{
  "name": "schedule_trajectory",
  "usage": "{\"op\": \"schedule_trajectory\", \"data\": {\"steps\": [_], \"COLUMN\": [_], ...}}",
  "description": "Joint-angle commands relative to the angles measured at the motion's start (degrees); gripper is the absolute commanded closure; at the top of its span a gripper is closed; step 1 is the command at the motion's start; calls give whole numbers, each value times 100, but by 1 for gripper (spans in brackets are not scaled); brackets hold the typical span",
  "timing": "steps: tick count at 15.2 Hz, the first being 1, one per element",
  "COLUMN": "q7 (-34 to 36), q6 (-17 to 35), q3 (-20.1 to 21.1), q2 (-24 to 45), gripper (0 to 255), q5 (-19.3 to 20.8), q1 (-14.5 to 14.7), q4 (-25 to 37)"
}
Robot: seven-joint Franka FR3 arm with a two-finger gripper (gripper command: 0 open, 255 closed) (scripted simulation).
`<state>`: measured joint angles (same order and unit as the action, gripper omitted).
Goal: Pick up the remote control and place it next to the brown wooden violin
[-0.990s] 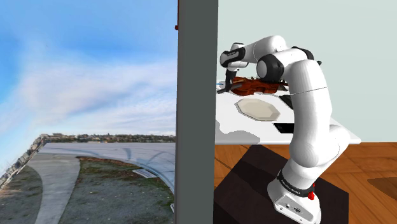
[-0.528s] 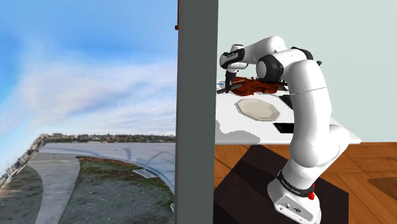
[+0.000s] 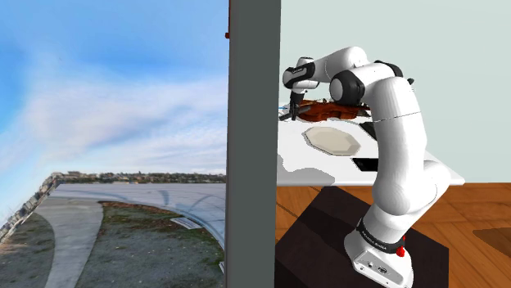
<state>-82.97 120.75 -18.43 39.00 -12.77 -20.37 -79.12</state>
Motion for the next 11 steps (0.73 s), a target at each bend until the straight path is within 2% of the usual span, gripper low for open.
{"op": "schedule_trajectory", "data": {"steps": [1,3,11], "q7": [23,52,52], "q6": [-201,-451,-451], "q3": [-32,-64,-64], "q2": [-156,-304,-304], "gripper": [0,0,0], "q5": [45,93,93], "q1": [20,35,35], "q4": [50,157,157]}}
